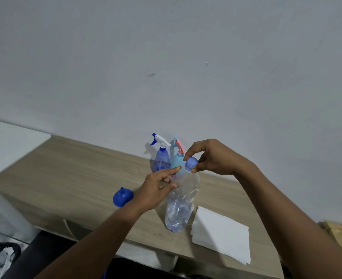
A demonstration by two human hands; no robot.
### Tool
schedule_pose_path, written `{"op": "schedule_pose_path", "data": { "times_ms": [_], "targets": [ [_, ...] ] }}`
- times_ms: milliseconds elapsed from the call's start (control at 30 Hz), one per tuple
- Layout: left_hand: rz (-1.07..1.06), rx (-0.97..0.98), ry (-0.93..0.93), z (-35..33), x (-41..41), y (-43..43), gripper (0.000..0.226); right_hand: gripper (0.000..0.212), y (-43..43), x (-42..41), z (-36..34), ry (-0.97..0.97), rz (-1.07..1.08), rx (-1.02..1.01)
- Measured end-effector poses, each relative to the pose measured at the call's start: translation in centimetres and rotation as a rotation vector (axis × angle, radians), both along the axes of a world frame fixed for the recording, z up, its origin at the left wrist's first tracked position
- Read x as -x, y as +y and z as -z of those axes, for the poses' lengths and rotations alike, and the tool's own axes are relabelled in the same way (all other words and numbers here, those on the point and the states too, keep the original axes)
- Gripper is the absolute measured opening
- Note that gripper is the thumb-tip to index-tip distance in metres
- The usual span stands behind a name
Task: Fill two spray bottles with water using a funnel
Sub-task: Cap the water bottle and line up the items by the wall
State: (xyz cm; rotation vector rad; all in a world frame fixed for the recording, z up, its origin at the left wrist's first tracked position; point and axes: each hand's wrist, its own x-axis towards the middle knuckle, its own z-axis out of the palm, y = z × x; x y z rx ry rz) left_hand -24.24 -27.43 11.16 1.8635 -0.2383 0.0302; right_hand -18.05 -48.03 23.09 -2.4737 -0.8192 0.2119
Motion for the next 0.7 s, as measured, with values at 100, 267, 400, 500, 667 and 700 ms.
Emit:
{"op": "schedule_pose_path", "data": {
  "times_ms": [100,267,400,500,667,700],
  "targets": [
    [-0.001,-0.009,-0.009,0.2,-0.1,-0.1,0.056,0.035,0.1,0.0,-0.4,-0.018,-0.023,0.048],
    [-0.005,-0.043,-0.029,0.4,-0.2,0.0,0.056,0.033,0.9,0.2,-1.4,-0.038,-0.028,0.123],
    [0.005,-0.021,-0.030,0.4,-0.1,0.0,0.055,0.033,1.0,0.4,-1.6,-0.047,-0.007,0.127],
    [0.009,-0.021,-0.027,0.3,-0.2,0.0,0.055,0.035,1.0,0.5,-1.4,-0.058,0.003,0.110],
    [0.001,-0.033,-0.047,0.4,-0.3,0.1,0.056,0.049,0.4,0.8,-1.0,-0.013,0.041,0.069],
    [0.000,-0.033,-0.050,0.4,-0.3,0.2,0.056,0.052,0.3,0.8,-1.0,0.003,0.060,0.059]
  ]
}}
